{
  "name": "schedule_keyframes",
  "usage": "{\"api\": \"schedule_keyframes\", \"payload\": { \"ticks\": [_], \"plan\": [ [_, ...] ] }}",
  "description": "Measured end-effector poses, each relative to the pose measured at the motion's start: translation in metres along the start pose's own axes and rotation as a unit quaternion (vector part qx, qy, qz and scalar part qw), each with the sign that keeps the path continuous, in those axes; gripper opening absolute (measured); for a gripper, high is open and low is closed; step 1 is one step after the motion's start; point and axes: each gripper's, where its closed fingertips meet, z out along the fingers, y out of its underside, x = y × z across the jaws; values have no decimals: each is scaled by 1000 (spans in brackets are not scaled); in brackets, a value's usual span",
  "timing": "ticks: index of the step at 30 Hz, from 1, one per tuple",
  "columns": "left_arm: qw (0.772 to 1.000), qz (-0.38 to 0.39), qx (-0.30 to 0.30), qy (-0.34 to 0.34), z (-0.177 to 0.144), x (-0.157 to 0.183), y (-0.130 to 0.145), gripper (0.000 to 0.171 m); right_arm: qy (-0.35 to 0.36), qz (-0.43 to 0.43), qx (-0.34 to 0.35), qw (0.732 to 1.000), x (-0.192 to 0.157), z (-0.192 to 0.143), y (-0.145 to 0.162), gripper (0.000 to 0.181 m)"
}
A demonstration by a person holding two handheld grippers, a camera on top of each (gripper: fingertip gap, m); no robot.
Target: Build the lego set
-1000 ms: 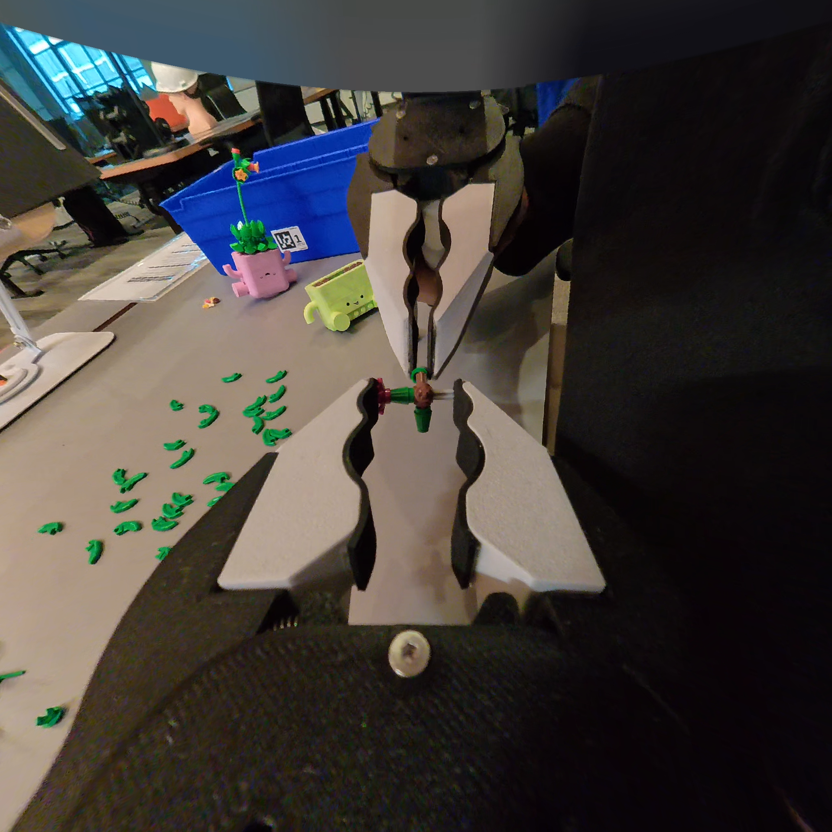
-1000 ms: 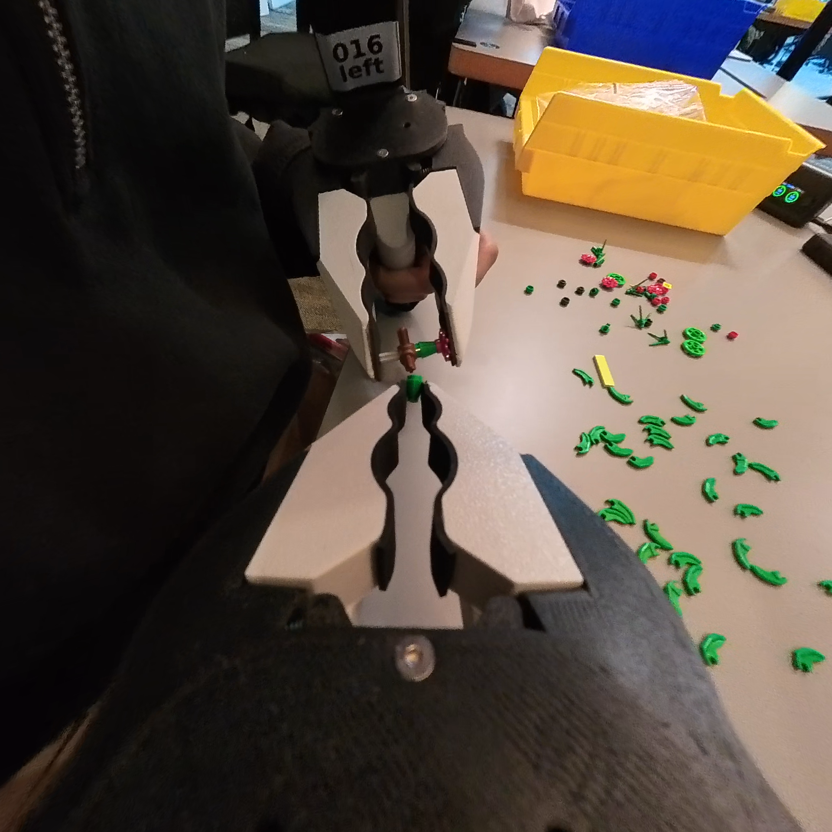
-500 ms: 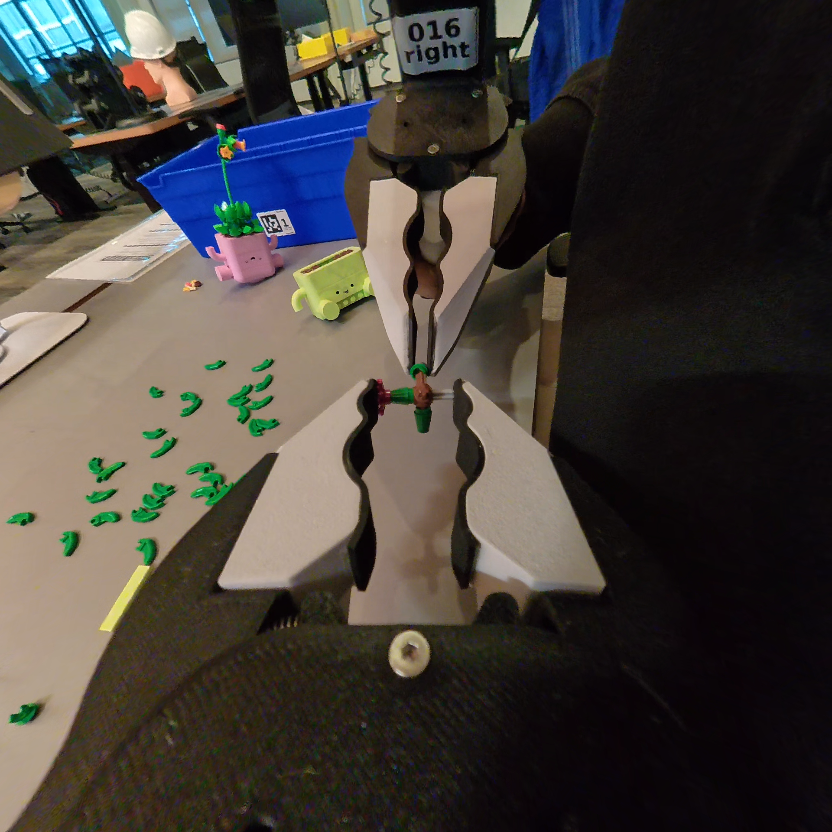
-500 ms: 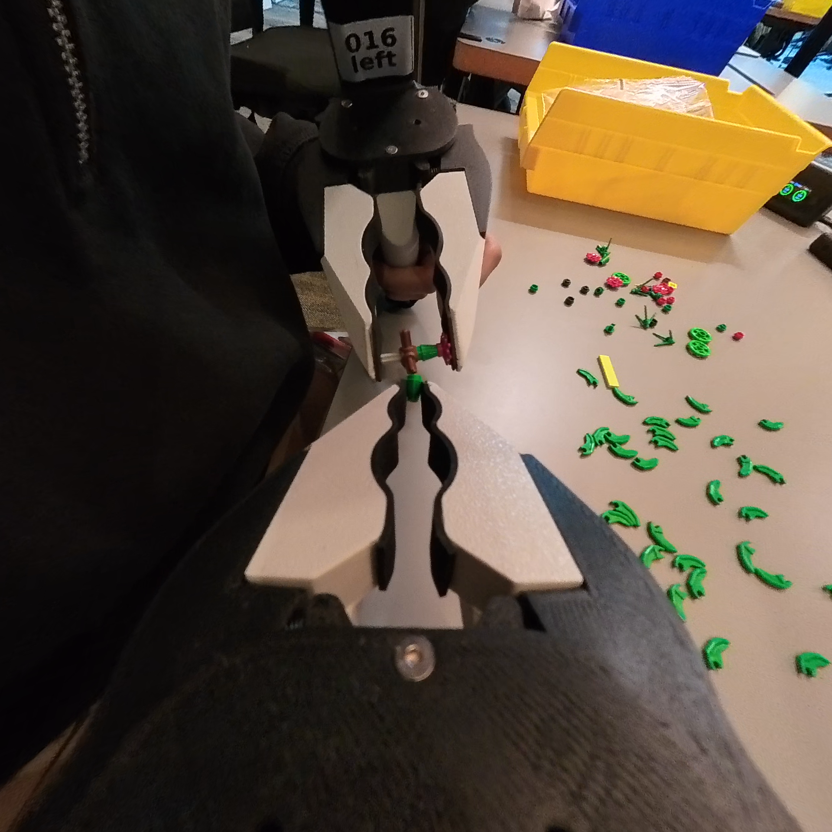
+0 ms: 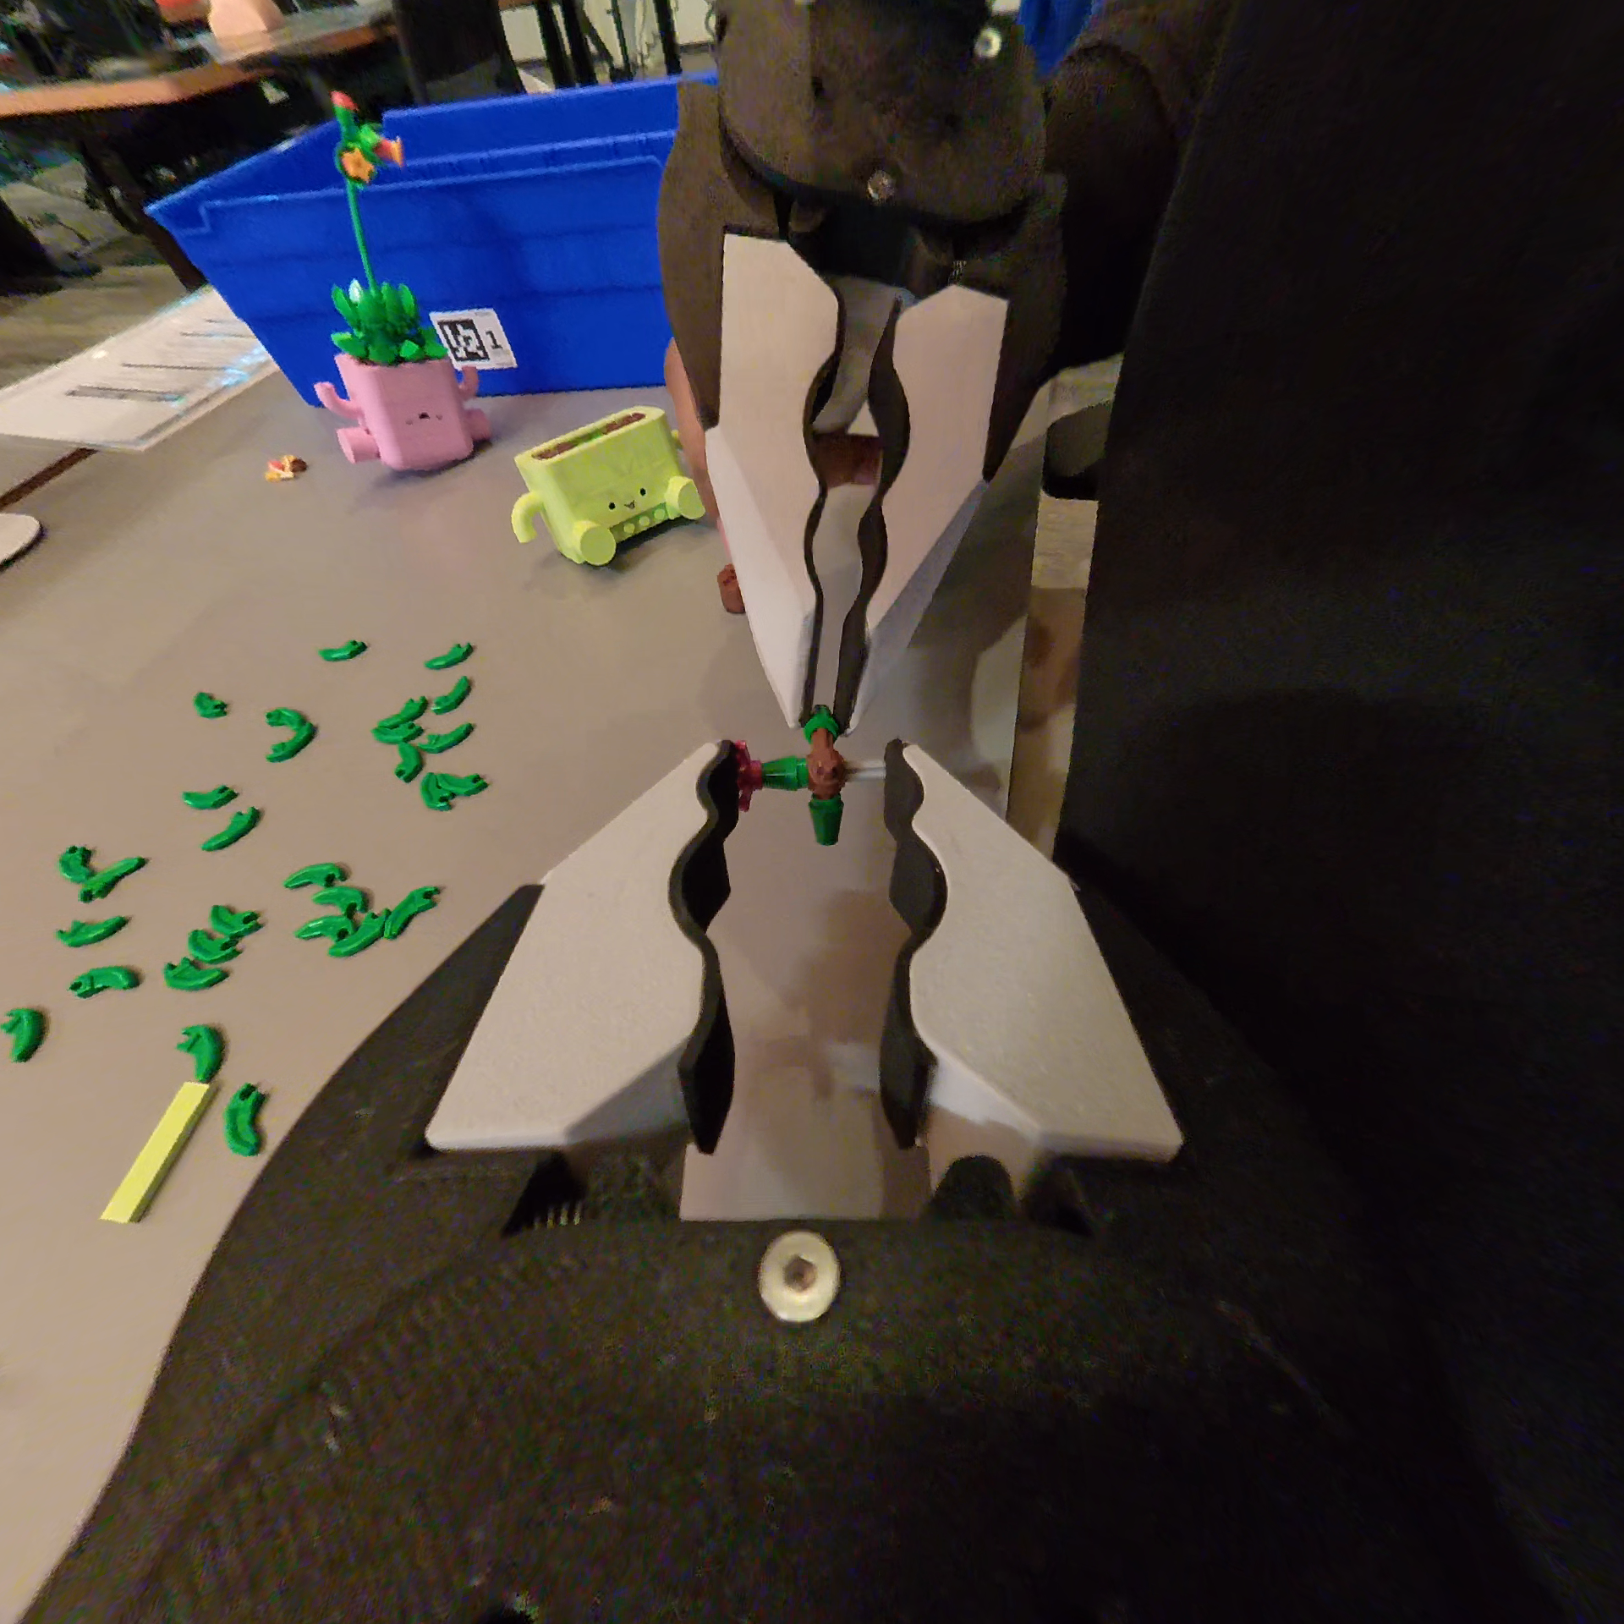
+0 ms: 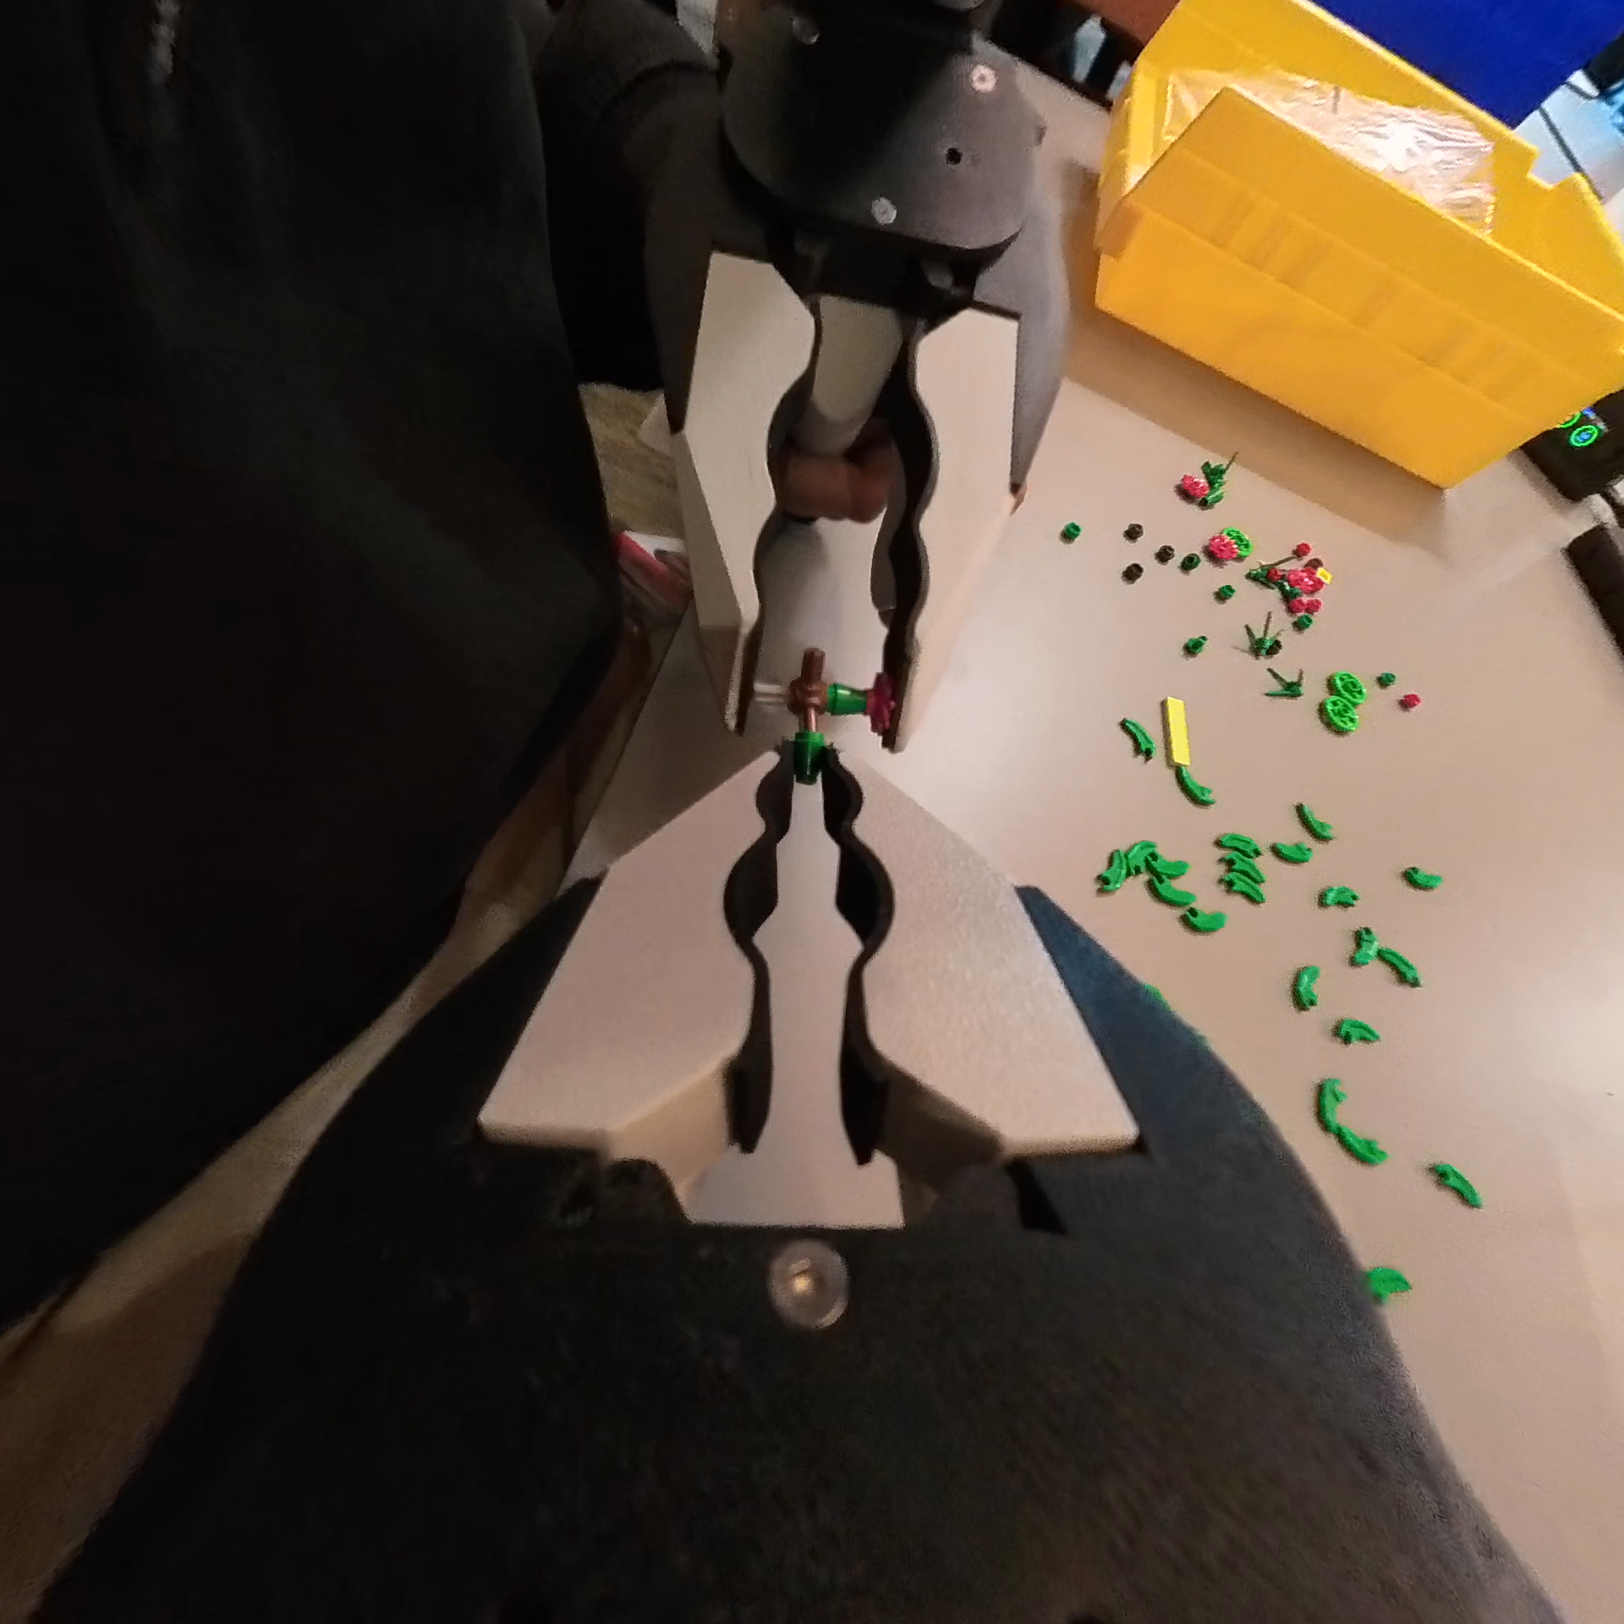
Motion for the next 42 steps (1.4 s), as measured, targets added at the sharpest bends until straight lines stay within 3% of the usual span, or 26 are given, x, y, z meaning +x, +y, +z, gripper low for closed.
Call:
{"api": "schedule_keyframes", "payload": {
  "ticks": [10,23,33,36,38,42],
  "plan": [
    [998,5,-68,-5,12,3,17,31,-20,-55,-105,993,-7,6,19,3],
    [999,-17,-34,12,9,5,8,30,-53,9,-57,997,-7,2,8,3],
    [999,-21,-37,13,9,4,9,30,-67,12,-61,996,-7,4,9,3],
    [999,-12,-36,-10,8,-3,9,31,-37,20,-55,998,2,5,9,5],
    [999,-12,-32,-25,6,-9,8,31,2,34,-49,998,13,3,8,19],
    [994,0,-19,-105,1,-33,5,31,84,133,-27,987,37,-5,14,36]
  ]
}}
